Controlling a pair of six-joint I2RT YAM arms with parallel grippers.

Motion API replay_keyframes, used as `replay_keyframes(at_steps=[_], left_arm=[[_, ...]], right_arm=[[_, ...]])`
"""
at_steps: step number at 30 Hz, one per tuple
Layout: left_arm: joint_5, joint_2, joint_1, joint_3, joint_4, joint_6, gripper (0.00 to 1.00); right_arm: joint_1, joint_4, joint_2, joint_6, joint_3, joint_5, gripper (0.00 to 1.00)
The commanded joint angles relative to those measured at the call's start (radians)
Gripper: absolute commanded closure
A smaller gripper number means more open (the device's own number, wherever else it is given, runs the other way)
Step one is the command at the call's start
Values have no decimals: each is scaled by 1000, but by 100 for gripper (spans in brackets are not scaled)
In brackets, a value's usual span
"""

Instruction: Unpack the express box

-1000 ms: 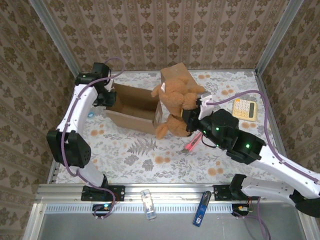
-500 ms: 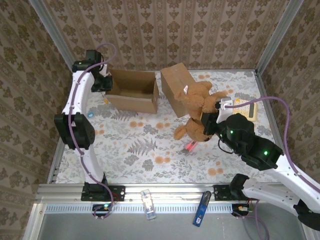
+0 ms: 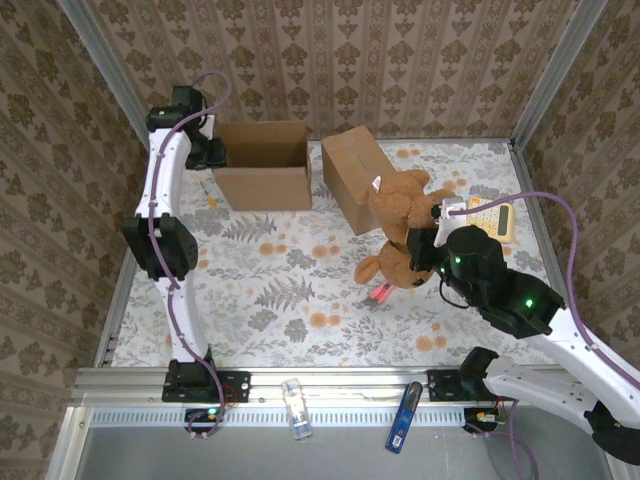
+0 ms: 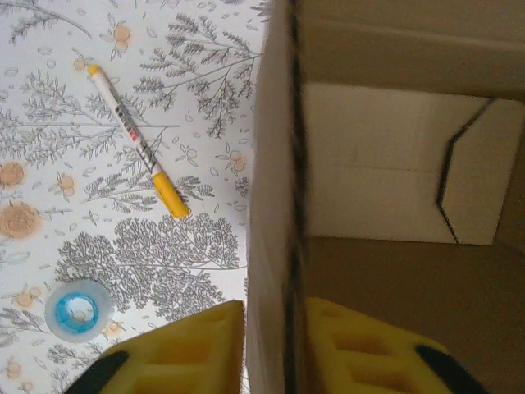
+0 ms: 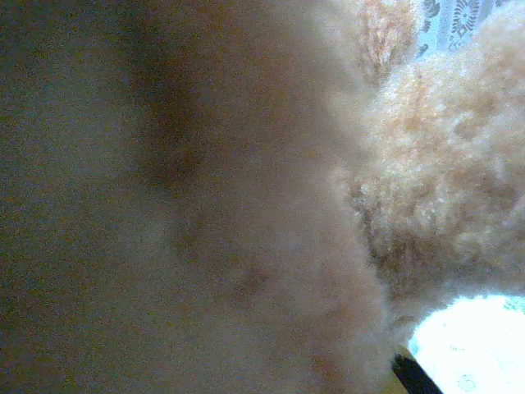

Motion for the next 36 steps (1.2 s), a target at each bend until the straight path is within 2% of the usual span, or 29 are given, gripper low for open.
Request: replay_keyframes(at_steps=[1,6,9,12,15,19,22,25,31,36], left_arm=[[39,13,9,73,-34,-7,66],[75,58,13,183,-55,-13,51],[108,66,13,217,-39,-17,34],[142,44,13,215,-4,-19,25],[158,-3,6,205,29,-13,2],[176,-111,-6,137,73,-5,0],[181,-222,-22,29,114,-1,0],[169,-348,-47,-108,162,-5,0],[127,-571,-114,-353,212,-19,0],[95,-698,-158,-503,202,-31,0]], right_arm=[[-12,20,-7,26,18,12,100],[-19,-16,-7,31,19,9,100],[-36,-34,-5,35,23,22,100],[-94,-63,13,20,41,17,100],[-207,-86,55,-25,74,-35,100],[-401,-62,128,-82,96,-154,100],[-564,-11,216,-106,109,-280,100],[-676,9,334,-116,146,-377,100],[-798,68,595,-146,273,-479,100],[-852,59,836,-151,420,-542,100]])
